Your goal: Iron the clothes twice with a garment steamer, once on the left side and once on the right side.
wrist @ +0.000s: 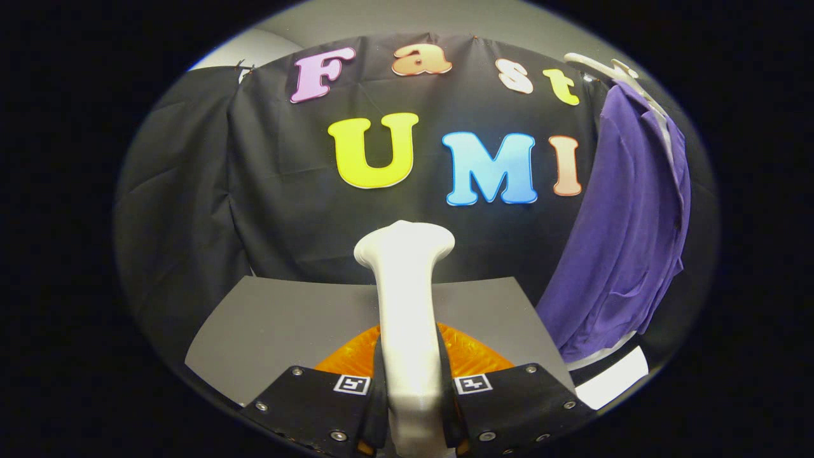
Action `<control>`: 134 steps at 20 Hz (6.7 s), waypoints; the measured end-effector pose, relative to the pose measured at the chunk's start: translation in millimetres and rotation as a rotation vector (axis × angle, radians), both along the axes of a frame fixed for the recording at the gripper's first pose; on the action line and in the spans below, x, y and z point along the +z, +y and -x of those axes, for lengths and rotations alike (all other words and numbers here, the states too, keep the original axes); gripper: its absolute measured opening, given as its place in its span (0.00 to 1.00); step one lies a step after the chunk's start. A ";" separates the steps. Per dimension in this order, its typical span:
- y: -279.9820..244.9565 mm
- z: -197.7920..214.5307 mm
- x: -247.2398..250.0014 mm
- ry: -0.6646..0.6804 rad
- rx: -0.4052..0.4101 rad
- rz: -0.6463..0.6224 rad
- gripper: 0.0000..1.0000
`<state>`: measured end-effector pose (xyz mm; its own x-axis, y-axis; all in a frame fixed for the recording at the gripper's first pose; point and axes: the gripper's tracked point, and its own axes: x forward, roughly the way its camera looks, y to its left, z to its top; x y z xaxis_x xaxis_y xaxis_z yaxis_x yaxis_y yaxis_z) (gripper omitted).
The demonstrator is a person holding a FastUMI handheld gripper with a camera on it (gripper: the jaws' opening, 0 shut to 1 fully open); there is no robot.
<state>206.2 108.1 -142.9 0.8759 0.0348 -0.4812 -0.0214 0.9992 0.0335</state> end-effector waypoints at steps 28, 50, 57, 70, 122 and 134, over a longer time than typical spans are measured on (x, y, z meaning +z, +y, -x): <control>-270.6 121.7 126.3 -0.310 -0.077 -0.139 0.30; -345.1 -8.6 86.6 -0.341 -0.294 -0.007 0.30; -347.9 12.3 25.7 -0.263 -0.324 0.025 0.30; -333.2 52.5 -104.3 -0.057 -0.270 0.062 0.30; -416.8 94.1 57.2 -0.197 -0.329 0.132 0.30; -457.0 46.6 126.2 -0.371 -0.451 0.157 0.29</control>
